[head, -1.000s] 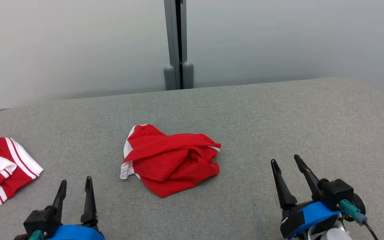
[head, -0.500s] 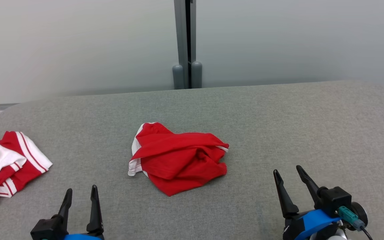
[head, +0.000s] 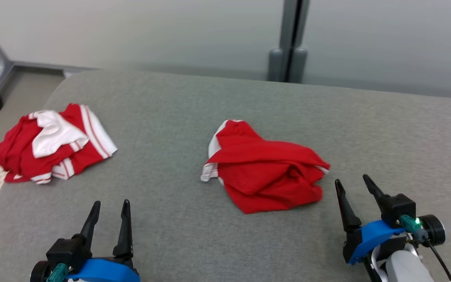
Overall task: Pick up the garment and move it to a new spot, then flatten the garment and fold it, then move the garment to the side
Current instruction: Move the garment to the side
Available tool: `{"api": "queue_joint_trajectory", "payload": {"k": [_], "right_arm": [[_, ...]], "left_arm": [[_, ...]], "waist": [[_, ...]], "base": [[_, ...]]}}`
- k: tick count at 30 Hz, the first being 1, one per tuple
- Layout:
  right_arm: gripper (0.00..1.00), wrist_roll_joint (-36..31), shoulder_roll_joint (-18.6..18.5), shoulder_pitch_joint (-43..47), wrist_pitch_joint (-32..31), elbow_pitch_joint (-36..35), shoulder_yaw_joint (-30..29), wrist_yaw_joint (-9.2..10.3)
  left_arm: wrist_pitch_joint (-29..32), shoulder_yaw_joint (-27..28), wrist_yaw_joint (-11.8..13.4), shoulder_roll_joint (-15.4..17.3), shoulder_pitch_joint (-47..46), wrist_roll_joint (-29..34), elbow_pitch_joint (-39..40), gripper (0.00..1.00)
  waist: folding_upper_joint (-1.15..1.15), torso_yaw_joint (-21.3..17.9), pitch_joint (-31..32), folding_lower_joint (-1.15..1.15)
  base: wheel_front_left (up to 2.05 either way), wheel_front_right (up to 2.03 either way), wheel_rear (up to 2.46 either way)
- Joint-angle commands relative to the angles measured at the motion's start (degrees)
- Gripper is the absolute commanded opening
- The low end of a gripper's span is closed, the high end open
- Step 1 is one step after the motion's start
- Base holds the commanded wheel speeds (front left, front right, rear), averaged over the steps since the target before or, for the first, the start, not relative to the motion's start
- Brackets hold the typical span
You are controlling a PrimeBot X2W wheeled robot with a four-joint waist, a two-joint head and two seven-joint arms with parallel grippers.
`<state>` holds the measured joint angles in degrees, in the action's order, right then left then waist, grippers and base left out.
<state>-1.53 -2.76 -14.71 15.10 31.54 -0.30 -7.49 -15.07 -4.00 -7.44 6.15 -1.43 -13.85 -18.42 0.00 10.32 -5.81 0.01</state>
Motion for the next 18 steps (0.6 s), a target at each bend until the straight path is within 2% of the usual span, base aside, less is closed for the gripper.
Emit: {"api": "queue_joint_trajectory", "payload": {"k": [1,8,17,18], "right_arm": [[1.0,-1.25,-0.22,-1.38,0.1,1.04,-0.8,0.0],[1.0,-6.13,-0.26,-5.29,0.09,5.05,-6.47,0.0],[1.0,-8.83,-0.26,-7.49,0.08,5.41,-10.3,0.0],[0.49,-8.93,-0.26,-7.51,0.09,5.19,-10.65,0.0]], "left_arm": [[-0.16,-0.23,-0.09,0.35,-1.25,-0.66,0.36,1.0],[-0.16,-1.69,-0.09,1.04,-3.22,-2.74,0.48,1.0],[-0.16,-3.32,-0.09,0.91,-4.99,-3.9,0.55,1.0],[-0.16,-3.37,-0.09,0.87,-4.94,-4.01,0.58,1.0]], "waist": [[0.0,3.78,-3.28,-0.01],[0.0,8.24,-6.34,-0.01],[0.0,10.95,-7.73,-0.01],[0.0,11.04,-7.74,-0.01]], "base": [[0.0,0.0,0.0],[0.0,0.0,0.0],[0.0,0.0,0.0],[0.0,0.0,0.0]]}}
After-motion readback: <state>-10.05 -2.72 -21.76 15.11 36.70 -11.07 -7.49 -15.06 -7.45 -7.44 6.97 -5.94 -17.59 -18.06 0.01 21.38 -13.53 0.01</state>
